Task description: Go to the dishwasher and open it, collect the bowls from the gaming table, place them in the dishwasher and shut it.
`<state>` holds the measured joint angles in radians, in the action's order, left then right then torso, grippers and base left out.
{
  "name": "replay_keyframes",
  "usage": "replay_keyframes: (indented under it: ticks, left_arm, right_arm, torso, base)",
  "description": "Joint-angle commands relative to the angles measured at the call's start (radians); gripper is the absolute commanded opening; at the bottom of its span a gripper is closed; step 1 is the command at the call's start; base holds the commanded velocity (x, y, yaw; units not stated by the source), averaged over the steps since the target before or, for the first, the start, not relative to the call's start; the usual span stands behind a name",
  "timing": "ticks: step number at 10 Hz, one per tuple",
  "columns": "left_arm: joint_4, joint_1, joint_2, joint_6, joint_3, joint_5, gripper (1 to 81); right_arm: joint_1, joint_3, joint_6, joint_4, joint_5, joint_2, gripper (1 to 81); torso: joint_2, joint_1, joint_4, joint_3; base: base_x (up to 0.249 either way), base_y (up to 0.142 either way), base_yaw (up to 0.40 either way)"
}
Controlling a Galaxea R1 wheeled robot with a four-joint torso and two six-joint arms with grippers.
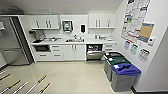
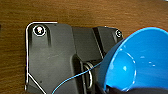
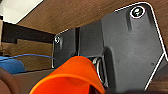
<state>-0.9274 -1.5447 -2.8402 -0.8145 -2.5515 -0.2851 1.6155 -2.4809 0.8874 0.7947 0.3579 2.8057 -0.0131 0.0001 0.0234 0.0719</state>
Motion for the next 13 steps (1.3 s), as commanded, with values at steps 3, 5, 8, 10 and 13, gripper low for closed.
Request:
replay_keyframes:
  ticks: [3, 5, 8, 10, 13]
  left_arm:
    - [-0.002, 0.034, 0.019, 0.000, 0.004, 0.020, 1.0]
    - [-0.001, 0.034, 0.021, 0.000, 0.004, 0.020, 1.0]
    - [-0.001, 0.034, 0.024, 0.000, 0.004, 0.020, 1.0]
    - [-0.001, 0.034, 0.024, -0.002, 0.004, 0.018, 1.0]
    - [0.001, 0.034, 0.024, -0.002, 0.004, 0.018, 1.0]
  right_arm:
    - [-0.030, 0.007, -0.001, 0.021, -0.020, -0.015, 1.0]
    - [-0.030, 0.007, -0.001, 0.021, -0.020, -0.015, 1.0]
    - [-0.030, 0.007, -0.001, 0.024, -0.020, -0.015, 1.0]
    - [-0.028, 0.007, -0.001, 0.026, -0.020, -0.016, 1.0]
    - [-0.027, 0.007, -0.001, 0.026, -0.020, -0.016, 1.0]
  torso:
    - [0.000, 0.000, 0.000, 0.000]
    - [0.000, 0.000, 0.000, 0.000]
    - [0.000, 0.001, 0.000, 0.000]
    - [0.000, 0.000, 0.000, 0.000]
    - [0.000, 0.000, 0.000, 0.000]
  base:
    - [0.202, -0.061, 0.000]
    - [0.197, -0.061, 0.000]
    - [0.150, 0.000, 0.000]
    - [0.136, 0.000, 0.000]
    - [0.151, 0.000, 0.000]
